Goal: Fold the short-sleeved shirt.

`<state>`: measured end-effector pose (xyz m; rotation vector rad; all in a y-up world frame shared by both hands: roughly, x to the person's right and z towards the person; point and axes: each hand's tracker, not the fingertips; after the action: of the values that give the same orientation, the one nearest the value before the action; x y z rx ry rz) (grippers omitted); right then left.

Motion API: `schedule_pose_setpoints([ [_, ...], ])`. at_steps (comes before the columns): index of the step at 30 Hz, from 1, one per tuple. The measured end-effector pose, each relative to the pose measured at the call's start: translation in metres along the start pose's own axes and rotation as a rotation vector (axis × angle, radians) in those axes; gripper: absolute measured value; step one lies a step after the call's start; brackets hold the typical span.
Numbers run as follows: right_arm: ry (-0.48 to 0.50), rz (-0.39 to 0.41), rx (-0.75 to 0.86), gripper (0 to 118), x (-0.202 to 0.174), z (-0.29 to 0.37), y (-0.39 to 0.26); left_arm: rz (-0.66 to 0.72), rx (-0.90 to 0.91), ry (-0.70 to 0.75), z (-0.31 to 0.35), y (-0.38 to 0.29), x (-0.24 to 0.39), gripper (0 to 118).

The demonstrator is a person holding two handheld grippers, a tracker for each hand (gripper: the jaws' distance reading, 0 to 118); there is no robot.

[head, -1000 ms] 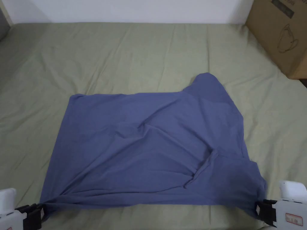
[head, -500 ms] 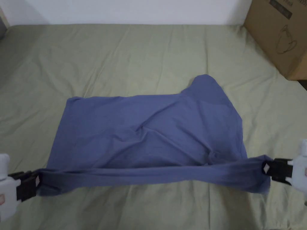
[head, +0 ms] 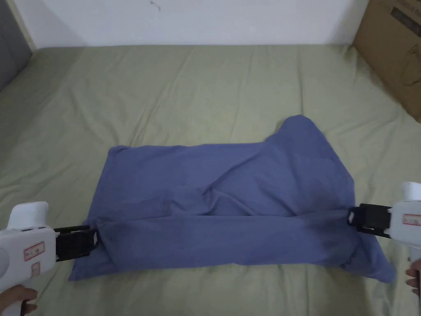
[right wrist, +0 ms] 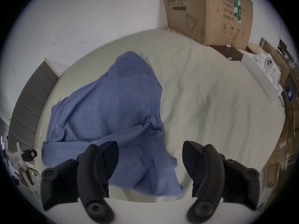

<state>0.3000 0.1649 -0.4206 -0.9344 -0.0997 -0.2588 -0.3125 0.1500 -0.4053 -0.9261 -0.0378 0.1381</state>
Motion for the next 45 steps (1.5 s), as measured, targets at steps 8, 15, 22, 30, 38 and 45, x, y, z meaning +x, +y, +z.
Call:
schedule_pose_setpoints([
  [8,-0.074,-0.086,0.086,1,0.001,0.059,-0.064,0.077,0.012,-0.053,0.049,-0.067,0.001,1],
  [15,-0.009,-0.098,-0.033,1,-0.005,0.04,-0.091,0.126,0.012,-0.024,0.025,-0.072,0.0,2],
  [22,0.014,-0.073,-0.035,1,-0.014,0.038,-0.088,0.16,-0.036,0.011,-0.024,-0.051,-0.001,94],
  [30,0.013,-0.028,-0.043,86,-0.015,0.02,-0.076,0.083,-0.061,0.08,-0.031,-0.05,-0.002,6],
  [38,-0.044,-0.071,-0.193,17,0.008,-0.049,-0.05,0.085,-0.078,0.039,-0.024,-0.04,-0.001,6],
  [45,-0.005,-0.026,-0.155,6,0.008,-0.029,-0.045,0.01,-0.045,0.03,-0.003,-0.022,0.003,6],
])
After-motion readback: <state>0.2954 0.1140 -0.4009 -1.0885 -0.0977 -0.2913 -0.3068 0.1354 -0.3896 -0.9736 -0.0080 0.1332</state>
